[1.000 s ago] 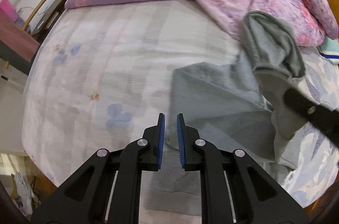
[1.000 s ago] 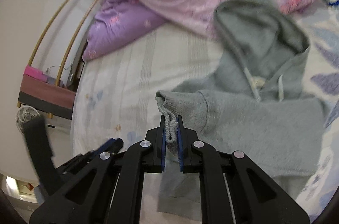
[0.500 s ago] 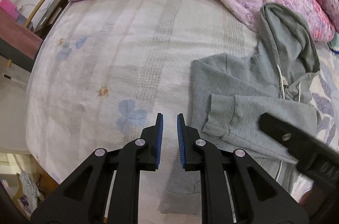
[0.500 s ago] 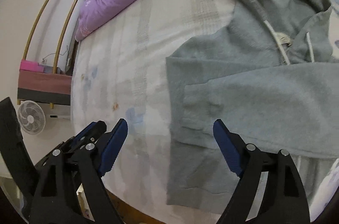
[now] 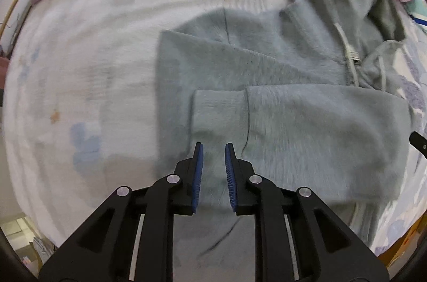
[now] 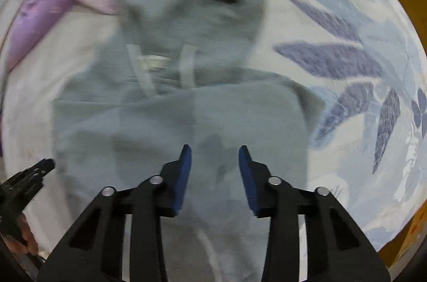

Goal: Fold large clothes

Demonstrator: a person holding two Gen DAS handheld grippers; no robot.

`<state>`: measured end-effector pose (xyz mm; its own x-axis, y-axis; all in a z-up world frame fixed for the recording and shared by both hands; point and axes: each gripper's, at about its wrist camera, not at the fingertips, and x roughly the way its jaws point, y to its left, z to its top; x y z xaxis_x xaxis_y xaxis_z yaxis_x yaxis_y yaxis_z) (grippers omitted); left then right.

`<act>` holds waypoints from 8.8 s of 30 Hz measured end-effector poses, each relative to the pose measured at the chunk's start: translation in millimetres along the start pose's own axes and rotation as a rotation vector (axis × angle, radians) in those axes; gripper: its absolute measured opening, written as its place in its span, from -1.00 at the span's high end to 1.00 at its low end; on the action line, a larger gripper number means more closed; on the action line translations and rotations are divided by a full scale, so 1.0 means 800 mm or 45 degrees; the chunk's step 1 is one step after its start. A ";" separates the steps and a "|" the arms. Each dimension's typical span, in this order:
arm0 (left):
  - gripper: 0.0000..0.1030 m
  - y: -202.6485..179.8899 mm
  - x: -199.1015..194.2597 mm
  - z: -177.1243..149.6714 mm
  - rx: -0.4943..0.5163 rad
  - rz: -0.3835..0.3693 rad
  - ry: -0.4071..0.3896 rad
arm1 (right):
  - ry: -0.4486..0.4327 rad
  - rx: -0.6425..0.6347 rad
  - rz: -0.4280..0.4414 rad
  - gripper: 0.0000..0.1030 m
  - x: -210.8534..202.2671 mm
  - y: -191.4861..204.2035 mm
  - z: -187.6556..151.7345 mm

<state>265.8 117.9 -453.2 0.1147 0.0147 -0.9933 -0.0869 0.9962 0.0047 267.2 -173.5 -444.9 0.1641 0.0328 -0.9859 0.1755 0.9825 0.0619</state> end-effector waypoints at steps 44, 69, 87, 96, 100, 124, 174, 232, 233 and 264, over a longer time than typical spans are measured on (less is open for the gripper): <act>-0.35 -0.042 -0.134 0.037 0.069 0.077 -0.094 | 0.031 0.024 0.242 -0.65 -0.125 -0.110 0.080; -0.64 -0.138 -0.039 0.347 0.192 -0.110 -0.323 | 0.024 -0.098 0.214 -0.67 0.034 -0.095 0.284; 0.74 -0.130 -0.051 0.347 0.193 -0.284 -0.357 | -0.195 0.019 0.338 0.88 -0.021 -0.085 0.249; 0.73 -0.103 -0.171 0.206 0.225 -0.222 -0.511 | -0.325 -0.192 0.482 0.88 -0.162 -0.035 0.159; 0.73 -0.082 -0.191 0.143 0.192 -0.234 -0.515 | -0.324 -0.321 0.471 0.87 -0.190 -0.010 0.095; -0.25 -0.025 -0.113 -0.039 0.020 -0.359 -0.289 | -0.073 -0.162 0.467 -0.50 -0.086 -0.011 -0.010; -0.06 -0.032 -0.021 0.029 -0.004 -0.325 -0.052 | 0.149 0.203 0.404 -0.07 -0.043 -0.099 0.028; -0.23 -0.092 -0.142 -0.136 0.090 -0.230 0.094 | 0.306 0.098 0.394 -0.58 -0.170 -0.061 -0.122; -0.23 -0.092 -0.155 -0.139 0.098 -0.228 0.085 | 0.290 0.094 0.390 -0.59 -0.187 -0.064 -0.128; -0.50 -0.062 -0.462 -0.384 -0.006 -0.107 -0.347 | -0.167 -0.023 0.490 -0.76 -0.489 -0.137 -0.312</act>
<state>-76.3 36.9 -122.0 0.3833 -0.0445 -0.9226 -0.0702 0.9945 -0.0772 -58.3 -248.7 -104.9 0.3369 0.3762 -0.8631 0.0604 0.9062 0.4186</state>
